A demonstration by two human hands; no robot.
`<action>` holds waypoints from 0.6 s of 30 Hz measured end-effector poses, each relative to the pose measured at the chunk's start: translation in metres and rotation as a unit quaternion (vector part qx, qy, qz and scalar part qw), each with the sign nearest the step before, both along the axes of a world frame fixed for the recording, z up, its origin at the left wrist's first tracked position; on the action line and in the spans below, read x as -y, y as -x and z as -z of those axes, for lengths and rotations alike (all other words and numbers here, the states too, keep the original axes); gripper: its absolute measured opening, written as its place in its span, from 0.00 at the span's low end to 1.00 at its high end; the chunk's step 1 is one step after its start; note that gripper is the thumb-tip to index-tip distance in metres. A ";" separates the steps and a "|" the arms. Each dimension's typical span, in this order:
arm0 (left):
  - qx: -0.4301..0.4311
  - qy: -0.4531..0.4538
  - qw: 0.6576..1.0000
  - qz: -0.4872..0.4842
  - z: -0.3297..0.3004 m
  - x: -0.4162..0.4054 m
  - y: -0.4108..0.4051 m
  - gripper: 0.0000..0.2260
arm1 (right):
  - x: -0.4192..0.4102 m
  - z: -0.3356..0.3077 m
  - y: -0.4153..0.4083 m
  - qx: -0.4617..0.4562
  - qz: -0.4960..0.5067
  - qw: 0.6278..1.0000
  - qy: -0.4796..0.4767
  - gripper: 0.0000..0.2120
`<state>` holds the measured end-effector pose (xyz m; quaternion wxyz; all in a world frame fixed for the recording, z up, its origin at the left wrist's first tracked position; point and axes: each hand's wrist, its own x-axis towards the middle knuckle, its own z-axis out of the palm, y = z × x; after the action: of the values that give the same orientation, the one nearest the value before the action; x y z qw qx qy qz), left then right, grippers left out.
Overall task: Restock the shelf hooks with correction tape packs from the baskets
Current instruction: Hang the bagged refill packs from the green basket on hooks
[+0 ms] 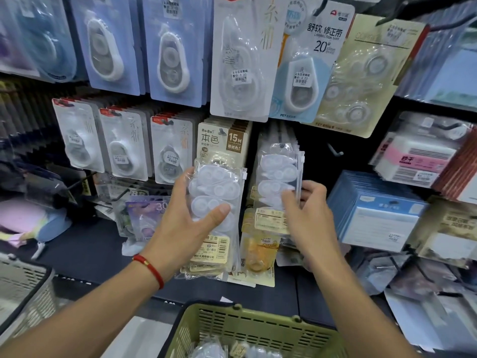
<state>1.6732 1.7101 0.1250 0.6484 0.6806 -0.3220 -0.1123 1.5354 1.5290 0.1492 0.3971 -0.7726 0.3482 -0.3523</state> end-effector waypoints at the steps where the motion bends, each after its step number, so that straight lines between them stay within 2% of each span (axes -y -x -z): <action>1: -0.001 0.003 1.000 -0.001 0.000 0.001 0.001 0.47 | -0.006 0.002 0.001 -0.011 0.012 0.998 0.060 0.18; 3: 0.000 0.010 1.000 -0.001 0.001 0.003 0.003 0.43 | -0.024 0.008 0.000 0.006 -0.055 0.995 0.085 0.20; 6: -0.014 0.016 1.000 0.006 0.003 0.007 0.008 0.37 | -0.051 0.017 -0.005 0.006 -0.189 0.982 -0.008 0.25; 8: -0.047 0.027 0.998 0.011 0.003 0.009 0.011 0.34 | -0.056 0.019 -0.010 0.008 -0.190 0.982 -0.018 0.23; 10: -0.082 0.037 0.996 0.024 0.004 0.010 0.012 0.32 | -0.054 0.020 -0.012 0.025 -0.187 0.981 -0.042 0.16; 12: -0.110 0.045 0.992 0.037 0.004 0.009 0.010 0.26 | -0.050 0.021 -0.011 0.053 -0.191 0.976 -0.092 0.09; 14: -0.132 0.058 0.988 0.049 0.005 0.007 0.008 0.19 | -0.045 0.022 -0.006 0.083 -0.180 0.973 -0.121 0.07; 18: -0.115 0.053 0.991 0.049 0.007 0.004 0.005 0.23 | -0.027 0.014 0.002 0.128 -0.092 0.985 -0.069 0.09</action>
<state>1.6686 1.7057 0.1178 0.7102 0.6110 -0.2842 -0.2041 1.5330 1.5563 0.1355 0.5213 -0.7207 0.2456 -0.3855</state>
